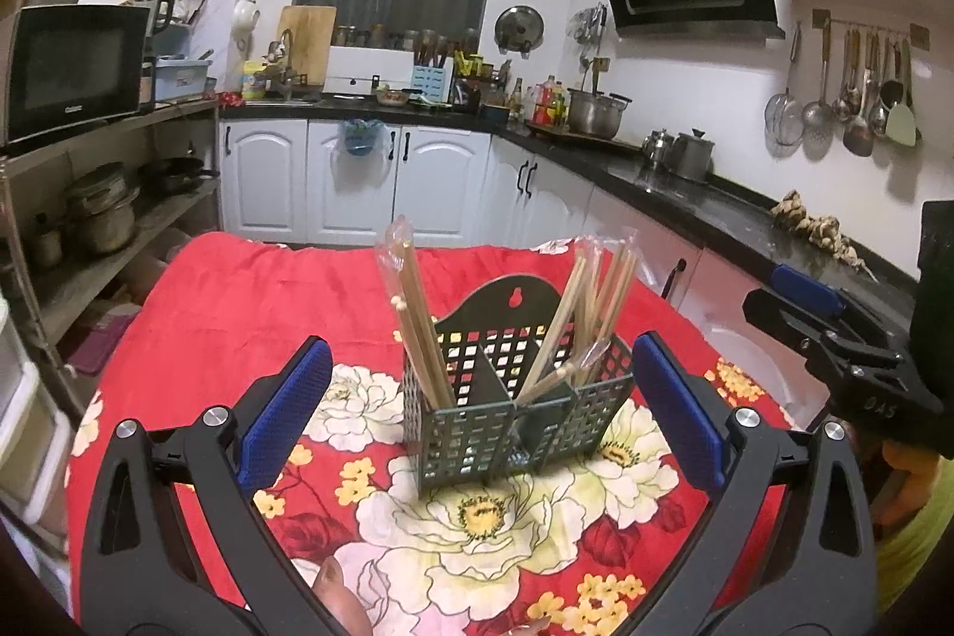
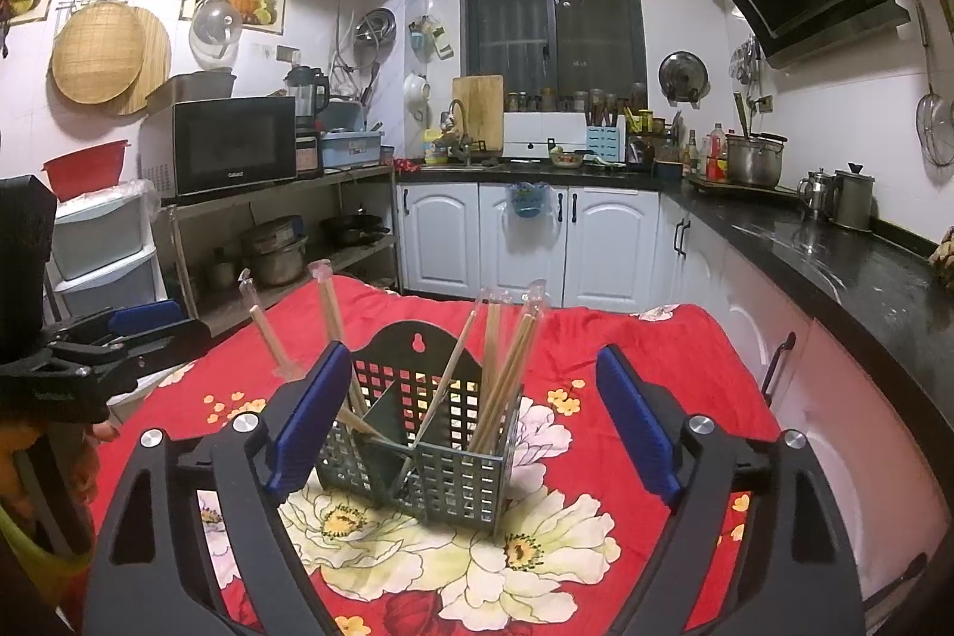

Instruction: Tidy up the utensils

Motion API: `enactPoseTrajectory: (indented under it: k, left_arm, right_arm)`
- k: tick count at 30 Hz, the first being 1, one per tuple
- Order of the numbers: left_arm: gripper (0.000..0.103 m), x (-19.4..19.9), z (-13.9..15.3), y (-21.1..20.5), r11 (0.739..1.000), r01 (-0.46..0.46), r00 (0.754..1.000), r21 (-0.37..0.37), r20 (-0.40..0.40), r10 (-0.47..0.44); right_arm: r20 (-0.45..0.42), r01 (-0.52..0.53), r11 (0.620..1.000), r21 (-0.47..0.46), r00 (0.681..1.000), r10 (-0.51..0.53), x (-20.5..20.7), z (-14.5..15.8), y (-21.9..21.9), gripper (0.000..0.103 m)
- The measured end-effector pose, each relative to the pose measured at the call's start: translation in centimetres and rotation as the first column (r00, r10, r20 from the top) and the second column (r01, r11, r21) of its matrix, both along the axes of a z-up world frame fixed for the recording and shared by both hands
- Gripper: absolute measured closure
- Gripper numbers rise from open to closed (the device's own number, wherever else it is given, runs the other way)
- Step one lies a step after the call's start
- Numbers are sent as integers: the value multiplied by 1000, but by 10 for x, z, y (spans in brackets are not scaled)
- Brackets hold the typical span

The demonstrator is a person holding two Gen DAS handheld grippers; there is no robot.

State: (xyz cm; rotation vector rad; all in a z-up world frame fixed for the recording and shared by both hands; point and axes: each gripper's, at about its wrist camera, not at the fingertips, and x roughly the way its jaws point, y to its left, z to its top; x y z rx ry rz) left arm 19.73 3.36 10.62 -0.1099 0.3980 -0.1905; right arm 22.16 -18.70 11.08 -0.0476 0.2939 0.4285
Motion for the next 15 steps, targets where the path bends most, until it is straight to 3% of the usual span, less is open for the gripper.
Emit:
enactPoseTrajectory:
  k: [15]
  left_arm:
    - [10,-9,-10,-3,996,-75,997,46,-23,76]
  right_arm:
    - [3,25,999,20,1000,-25,-13,-12,-5,9]
